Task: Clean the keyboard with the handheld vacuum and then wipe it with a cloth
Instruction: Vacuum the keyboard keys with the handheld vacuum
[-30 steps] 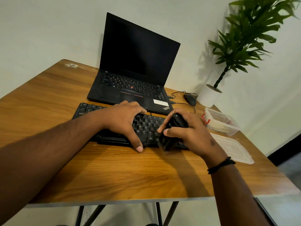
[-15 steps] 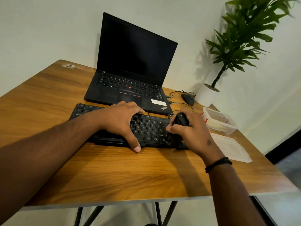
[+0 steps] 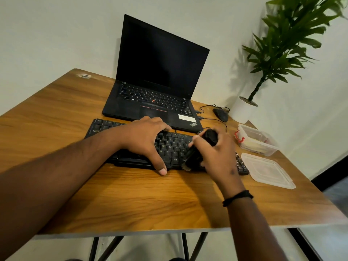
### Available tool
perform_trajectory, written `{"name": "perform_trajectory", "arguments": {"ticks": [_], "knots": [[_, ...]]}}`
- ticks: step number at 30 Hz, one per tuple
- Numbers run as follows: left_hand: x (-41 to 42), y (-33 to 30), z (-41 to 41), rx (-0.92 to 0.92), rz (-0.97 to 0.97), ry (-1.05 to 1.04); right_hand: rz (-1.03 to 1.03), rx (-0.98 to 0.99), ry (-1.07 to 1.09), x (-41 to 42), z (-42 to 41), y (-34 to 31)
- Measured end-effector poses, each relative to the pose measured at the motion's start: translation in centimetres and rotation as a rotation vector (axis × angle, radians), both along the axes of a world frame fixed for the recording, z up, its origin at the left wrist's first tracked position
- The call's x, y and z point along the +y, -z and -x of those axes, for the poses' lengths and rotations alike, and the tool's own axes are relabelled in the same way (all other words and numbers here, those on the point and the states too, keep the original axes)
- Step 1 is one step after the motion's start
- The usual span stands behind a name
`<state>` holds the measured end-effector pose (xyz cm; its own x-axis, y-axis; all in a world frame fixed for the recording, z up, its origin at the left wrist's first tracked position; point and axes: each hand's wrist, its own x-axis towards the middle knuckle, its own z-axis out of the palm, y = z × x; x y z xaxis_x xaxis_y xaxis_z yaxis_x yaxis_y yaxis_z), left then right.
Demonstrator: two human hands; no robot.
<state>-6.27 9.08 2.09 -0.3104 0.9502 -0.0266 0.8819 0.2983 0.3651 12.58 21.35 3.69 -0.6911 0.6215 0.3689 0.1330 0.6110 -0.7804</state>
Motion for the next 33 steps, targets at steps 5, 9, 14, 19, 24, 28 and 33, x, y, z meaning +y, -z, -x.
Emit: {"name": "perform_trajectory", "arguments": {"ticks": [5, 9, 14, 19, 24, 28, 33], "knots": [[-0.1, -0.1, 0.2, -0.006, -0.005, 0.003, -0.121, -0.01, -0.109, -1.9, 1.2, -0.1], [-0.2, -0.2, -0.1, -0.016, -0.005, 0.0, -0.226, -0.123, 0.158, 1.2, 0.6, -1.2], [-0.2, -0.3, -0.1, -0.012, -0.009, -0.011, -0.013, 0.026, 0.066, 0.3, 0.9, -0.1], [-0.2, -0.2, 0.0, -0.019, -0.007, -0.019, -0.024, 0.141, 0.122, -0.2, 2.1, 0.7], [-0.2, -0.3, -0.1, -0.027, -0.008, -0.022, 0.037, 0.019, -0.079, 1.2, 1.5, 0.6], [-0.2, -0.3, -0.2, -0.059, -0.019, -0.033, -0.034, -0.05, -0.166, 2.0, 1.1, -0.6], [-0.2, -0.3, -0.3, -0.052, -0.015, -0.031, -0.058, -0.095, -0.253, 1.8, 1.4, -1.1]]}}
